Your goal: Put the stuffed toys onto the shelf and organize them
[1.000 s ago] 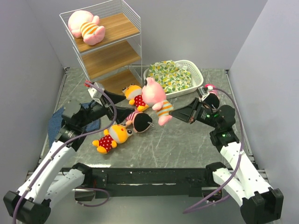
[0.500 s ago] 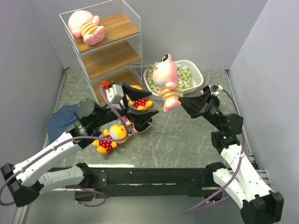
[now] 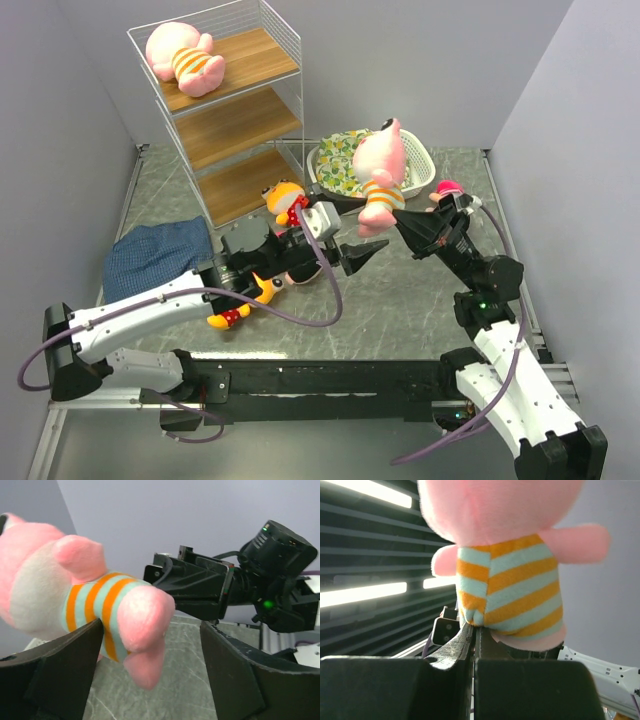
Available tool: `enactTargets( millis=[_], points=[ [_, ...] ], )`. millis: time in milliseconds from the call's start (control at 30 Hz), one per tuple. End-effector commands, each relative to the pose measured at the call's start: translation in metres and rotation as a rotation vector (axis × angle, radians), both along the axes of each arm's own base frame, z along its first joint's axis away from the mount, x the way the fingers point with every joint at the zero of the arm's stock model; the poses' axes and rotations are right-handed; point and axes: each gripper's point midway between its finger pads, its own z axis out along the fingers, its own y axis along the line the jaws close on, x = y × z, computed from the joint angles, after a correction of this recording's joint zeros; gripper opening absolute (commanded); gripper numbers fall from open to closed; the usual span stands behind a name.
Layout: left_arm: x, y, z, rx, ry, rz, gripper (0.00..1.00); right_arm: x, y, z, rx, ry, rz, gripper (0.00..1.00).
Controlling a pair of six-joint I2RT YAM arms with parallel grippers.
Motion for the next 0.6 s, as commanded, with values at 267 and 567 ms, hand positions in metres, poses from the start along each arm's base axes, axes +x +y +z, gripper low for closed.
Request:
enactTargets(
  millis=[267, 567],
  points=[
    [-0.008, 0.004, 0.054, -0.138, -0.089, 0.065, 0.27, -0.019, -0.001, -0.006, 0.023, -0.004, 0.051, 0.00],
    [0.003, 0.007, 0.051, -0.047, -0.081, 0.133, 0.01, -0.031, 0.004, 0.000, -0.075, -0.122, 0.061, 0.43]
  ],
)
